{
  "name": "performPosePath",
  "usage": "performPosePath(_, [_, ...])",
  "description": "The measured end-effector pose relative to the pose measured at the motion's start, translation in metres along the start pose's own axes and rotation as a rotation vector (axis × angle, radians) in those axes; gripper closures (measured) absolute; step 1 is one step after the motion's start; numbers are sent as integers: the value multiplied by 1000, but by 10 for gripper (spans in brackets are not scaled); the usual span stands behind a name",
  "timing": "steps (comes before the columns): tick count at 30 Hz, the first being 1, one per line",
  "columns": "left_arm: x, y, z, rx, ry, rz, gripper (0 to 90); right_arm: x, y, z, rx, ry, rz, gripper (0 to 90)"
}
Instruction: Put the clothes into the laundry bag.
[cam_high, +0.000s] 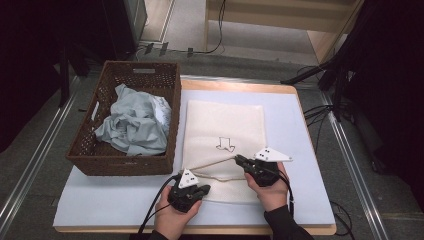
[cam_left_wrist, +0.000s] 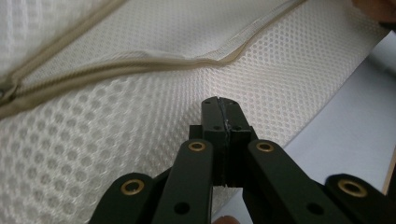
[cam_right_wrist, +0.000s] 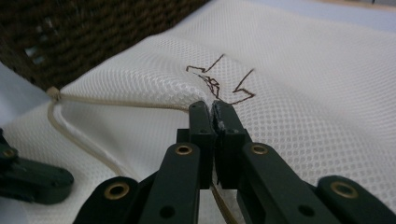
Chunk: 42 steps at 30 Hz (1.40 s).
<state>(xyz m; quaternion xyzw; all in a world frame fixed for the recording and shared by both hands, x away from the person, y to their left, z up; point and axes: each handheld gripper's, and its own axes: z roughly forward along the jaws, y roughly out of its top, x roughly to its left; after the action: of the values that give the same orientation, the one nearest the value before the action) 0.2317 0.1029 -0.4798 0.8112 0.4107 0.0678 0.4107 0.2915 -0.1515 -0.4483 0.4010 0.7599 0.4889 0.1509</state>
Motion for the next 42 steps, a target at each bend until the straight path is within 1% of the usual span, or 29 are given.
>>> performPosePath(1, [0, 0, 0, -1, 5, 1, 900, -1, 3, -3, -16, 4, 14, 883])
performPosePath(3, [-1, 0, 0, 0, 8, 3, 900, -1, 8, -9, -49, 9, 28, 883])
performPosePath(5, [-1, 0, 0, 0, 9, 3, 900, 0, 12, -13, -68, 10, 28, 882])
performPosePath(7, [-1, 0, 0, 0, 11, 6, 900, 2, 12, -13, -67, 9, 23, 882])
performPosePath(9, [0, 0, -1, -4, -1, 0, 898, 2, 10, -12, -60, 6, 27, 881])
performPosePath(10, [1, 0, -2, -9, -18, -7, 872, 1, 9, -10, -56, 5, 26, 881])
performPosePath(11, [2, 0, -3, -21, -37, -12, 838, 1, 7, -9, -50, 5, 29, 881])
performPosePath(12, [3, 0, -5, -38, -47, -14, 814, 1, 7, -9, -49, 4, 32, 880])
performPosePath(14, [1, 1, -10, -61, -45, -3, 770, 1, 6, -9, -49, 4, 32, 878])
performPosePath(17, [-4, 7, -18, -82, -41, 20, 692, 0, 6, -9, -47, 5, 34, 877])
performPosePath(19, [-6, 12, -25, -100, -50, 19, 643, 0, 5, -9, -45, 5, 34, 876])
performPosePath(21, [-8, 18, -34, -119, -40, 19, 600, -1, 4, -8, -44, 8, 39, 876])
performPosePath(24, [-10, 27, -48, -161, -38, 21, 539, -2, 3, -7, -38, 9, 44, 875])
performPosePath(28, [-9, 36, -62, -198, -5, 32, 456, -2, 1, -6, -31, 11, 43, 874])
performPosePath(31, [-6, 43, -70, -210, 17, 39, 432, -3, 1, -6, -29, 11, 46, 873])
performPosePath(32, [-4, 45, -72, -216, 28, 38, 431, -3, 0, -7, -28, 12, 45, 873])
performPosePath(34, [0, 49, -75, -233, 38, 25, 424, -3, 0, -6, -27, 15, 44, 873])
performPosePath(36, [3, 55, -80, -245, 55, 26, 419, -3, 0, -6, -26, 16, 44, 873])
performPosePath(38, [6, 61, -83, -259, 65, 36, 420, -3, 0, -6, -27, 17, 46, 872])
performPosePath(42, [12, 72, -90, -293, 100, 44, 406, -4, 0, -6, -26, 20, 50, 870])
